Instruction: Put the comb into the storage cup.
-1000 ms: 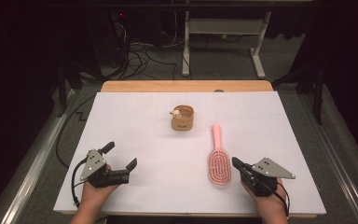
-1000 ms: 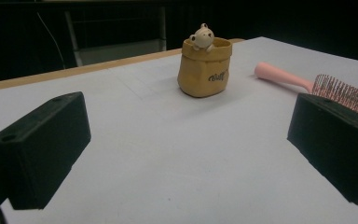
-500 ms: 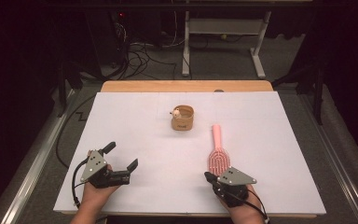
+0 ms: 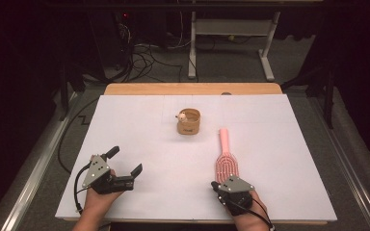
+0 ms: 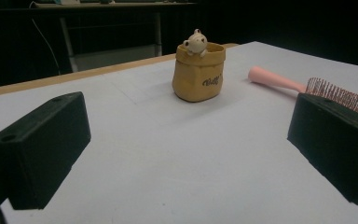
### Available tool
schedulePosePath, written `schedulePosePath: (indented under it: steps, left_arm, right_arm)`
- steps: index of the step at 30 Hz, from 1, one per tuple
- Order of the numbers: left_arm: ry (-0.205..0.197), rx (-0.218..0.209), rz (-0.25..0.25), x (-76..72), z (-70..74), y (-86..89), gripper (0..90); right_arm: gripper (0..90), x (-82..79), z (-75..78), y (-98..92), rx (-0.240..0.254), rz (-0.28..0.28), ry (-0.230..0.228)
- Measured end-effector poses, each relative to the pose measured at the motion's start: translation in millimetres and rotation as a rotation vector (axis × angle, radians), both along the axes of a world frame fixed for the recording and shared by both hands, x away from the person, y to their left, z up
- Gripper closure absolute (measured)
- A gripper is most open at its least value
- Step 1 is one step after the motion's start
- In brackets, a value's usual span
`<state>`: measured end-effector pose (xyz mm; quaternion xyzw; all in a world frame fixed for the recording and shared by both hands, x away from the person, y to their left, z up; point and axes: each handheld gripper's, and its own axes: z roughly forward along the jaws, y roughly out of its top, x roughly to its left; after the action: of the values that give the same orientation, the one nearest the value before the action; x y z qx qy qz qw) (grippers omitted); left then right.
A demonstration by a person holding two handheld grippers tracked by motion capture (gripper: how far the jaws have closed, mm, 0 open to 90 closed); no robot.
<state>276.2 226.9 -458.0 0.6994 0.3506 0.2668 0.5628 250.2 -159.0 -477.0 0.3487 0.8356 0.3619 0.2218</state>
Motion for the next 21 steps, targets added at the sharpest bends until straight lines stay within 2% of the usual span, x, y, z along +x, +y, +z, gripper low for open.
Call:
schedulePosePath:
  steps: [21]
  left_arm:
    - [0.002, -0.011, -0.007, -0.6, 1.0, 1.8, 0.0]
  right_arm:
    - [90.0, 10.7, 6.1, -62.9, 0.050, -0.182, 0.008]
